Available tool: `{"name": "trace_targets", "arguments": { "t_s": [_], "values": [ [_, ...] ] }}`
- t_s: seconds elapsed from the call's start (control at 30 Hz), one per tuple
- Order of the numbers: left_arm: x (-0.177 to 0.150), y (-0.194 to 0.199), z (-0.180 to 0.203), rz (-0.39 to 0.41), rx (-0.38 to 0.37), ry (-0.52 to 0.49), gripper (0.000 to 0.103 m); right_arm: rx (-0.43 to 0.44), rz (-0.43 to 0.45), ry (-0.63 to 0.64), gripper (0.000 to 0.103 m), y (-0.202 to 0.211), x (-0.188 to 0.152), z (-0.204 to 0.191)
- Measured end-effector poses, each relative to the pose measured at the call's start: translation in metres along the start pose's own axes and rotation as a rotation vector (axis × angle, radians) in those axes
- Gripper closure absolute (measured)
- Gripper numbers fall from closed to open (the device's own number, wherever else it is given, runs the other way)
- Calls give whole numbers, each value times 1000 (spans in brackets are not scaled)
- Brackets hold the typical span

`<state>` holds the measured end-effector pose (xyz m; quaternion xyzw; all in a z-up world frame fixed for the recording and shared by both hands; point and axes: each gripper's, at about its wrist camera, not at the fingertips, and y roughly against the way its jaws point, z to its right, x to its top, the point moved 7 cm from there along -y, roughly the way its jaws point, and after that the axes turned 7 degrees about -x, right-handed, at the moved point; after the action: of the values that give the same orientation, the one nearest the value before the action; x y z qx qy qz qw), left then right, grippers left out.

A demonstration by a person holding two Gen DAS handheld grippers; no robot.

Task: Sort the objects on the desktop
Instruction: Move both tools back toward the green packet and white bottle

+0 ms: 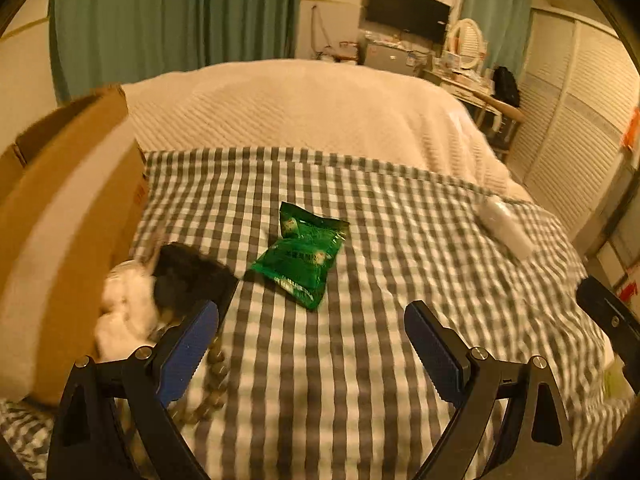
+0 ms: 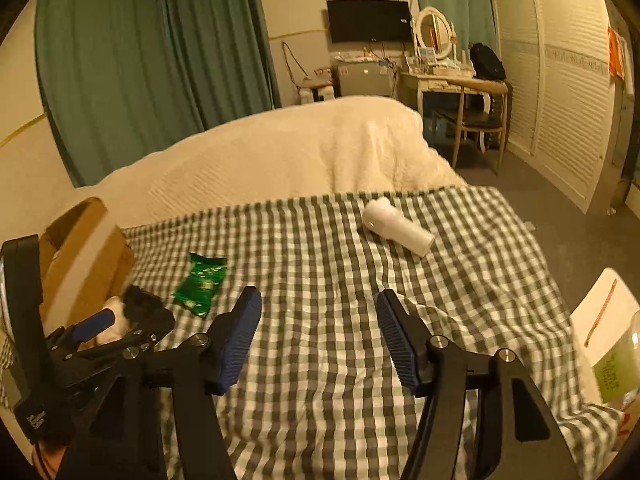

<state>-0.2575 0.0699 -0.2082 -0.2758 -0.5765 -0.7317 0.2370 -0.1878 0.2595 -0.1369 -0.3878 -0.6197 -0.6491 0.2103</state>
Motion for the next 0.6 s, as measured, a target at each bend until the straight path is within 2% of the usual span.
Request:
{"name": "trace_targets", "arguments": {
  "t_s": [0.07, 0.17, 0.3, 0.37, 0.43, 0.53, 0.6],
  "values": [
    [5, -17, -6, -9, 33, 49, 6, -11, -6, -24, 43, -19, 2, 4],
    [12, -41, -8, -5, 42, 87, 6, -15, 0, -53, 41, -46, 11, 9],
    [21, -71, -3, 19, 90, 32, 7, -63, 27, -26, 39, -76, 28, 17],
    [24, -80, 0, 29, 91, 12, 16, -85, 54, -6, 37, -91, 38, 23],
    [24, -88, 5, 30, 92, -2, 17, -62, 60, 25, 37, -106, 47, 23],
    [23, -97, 5, 27, 133, -25, 20, -136, 99, 109, 34, -129, 53, 25],
    [20, -101, 5, 33, 145, -34, 40, -183, 109, 140, 31, -141, 51, 28]
  ]
}}
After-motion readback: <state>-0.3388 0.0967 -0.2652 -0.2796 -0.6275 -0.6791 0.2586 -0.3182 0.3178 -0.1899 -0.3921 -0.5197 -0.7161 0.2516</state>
